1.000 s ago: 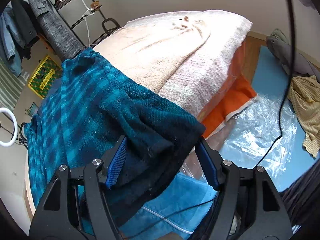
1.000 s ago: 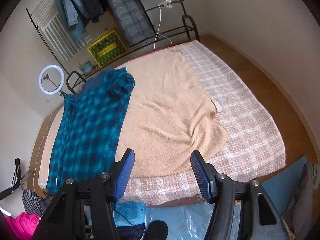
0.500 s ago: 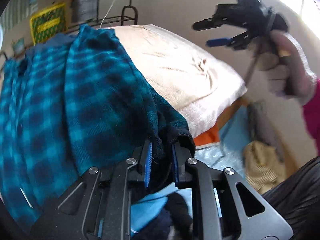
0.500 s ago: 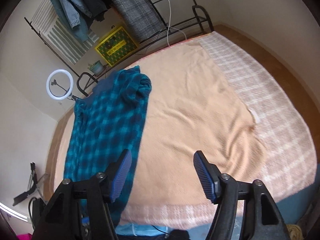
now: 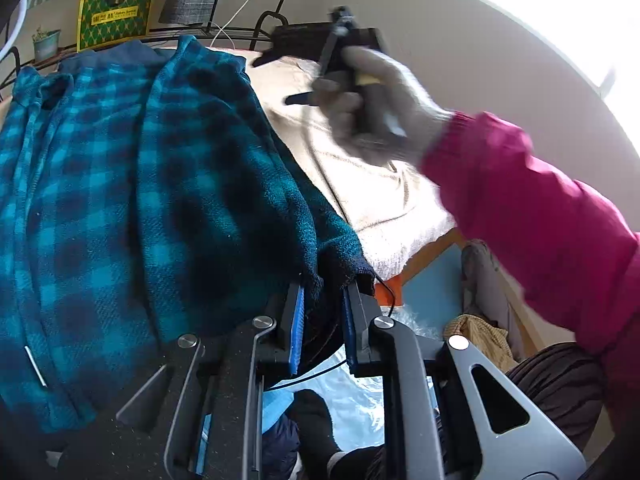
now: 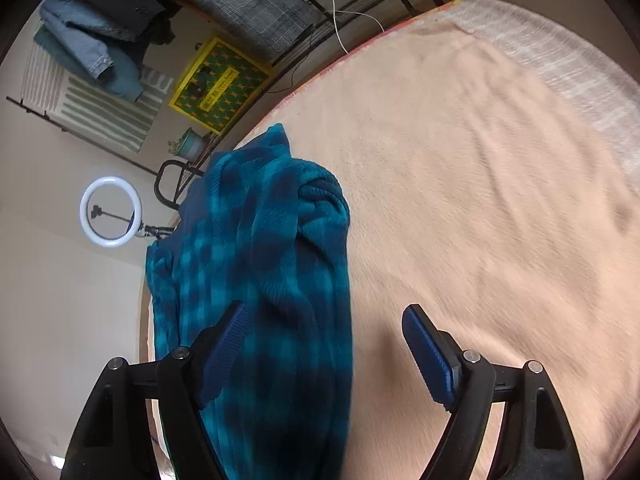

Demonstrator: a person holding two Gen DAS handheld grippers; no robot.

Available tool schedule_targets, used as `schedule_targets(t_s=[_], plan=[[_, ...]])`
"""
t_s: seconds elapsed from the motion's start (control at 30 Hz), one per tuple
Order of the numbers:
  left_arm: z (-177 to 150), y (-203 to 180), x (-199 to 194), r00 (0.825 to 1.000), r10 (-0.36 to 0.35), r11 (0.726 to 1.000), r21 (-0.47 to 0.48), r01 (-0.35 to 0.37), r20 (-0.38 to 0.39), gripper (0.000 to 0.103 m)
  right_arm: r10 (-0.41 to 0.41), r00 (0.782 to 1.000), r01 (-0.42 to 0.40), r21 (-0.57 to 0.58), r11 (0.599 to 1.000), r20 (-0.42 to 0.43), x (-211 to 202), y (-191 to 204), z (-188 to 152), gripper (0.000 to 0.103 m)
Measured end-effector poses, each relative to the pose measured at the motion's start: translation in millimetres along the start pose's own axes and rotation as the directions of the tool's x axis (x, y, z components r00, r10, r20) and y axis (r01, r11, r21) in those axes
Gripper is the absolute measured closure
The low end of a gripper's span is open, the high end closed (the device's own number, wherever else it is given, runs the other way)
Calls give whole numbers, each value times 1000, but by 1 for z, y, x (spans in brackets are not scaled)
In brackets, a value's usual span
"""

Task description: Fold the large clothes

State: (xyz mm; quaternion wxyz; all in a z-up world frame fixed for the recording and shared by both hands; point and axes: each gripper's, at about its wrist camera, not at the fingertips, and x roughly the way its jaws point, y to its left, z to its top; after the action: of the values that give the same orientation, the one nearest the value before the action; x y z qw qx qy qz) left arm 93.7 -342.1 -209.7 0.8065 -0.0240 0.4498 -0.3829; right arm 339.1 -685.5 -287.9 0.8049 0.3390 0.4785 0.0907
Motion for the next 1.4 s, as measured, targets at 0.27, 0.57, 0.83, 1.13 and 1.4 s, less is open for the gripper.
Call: schedule_targets(t_s=[0.27, 0.57, 0.83, 1.13, 1.4], plan=[[-1, 10, -1, 998, -57, 997, -43, 56, -10, 88, 42, 999, -42, 7, 999, -30, 40, 6, 26, 68], [-11, 26, -24, 995, -101, 988, -115, 104, 26, 88, -138, 990, 139, -121, 983, 16, 28, 56, 26, 100], [-33, 50, -46, 989, -135, 971, -193, 144, 59, 89, -252, 964, 266, -313, 912, 86, 17, 140, 13, 101], [-51, 81, -64, 985, -149, 951, -262, 167, 88, 89, -300, 950, 294, -586, 756, 90, 62, 261, -41, 101], [-64, 100, -60, 988, -139, 943, -295, 155, 73, 89, -400, 916, 318, -671, 670, 34, 147, 273, -78, 101]])
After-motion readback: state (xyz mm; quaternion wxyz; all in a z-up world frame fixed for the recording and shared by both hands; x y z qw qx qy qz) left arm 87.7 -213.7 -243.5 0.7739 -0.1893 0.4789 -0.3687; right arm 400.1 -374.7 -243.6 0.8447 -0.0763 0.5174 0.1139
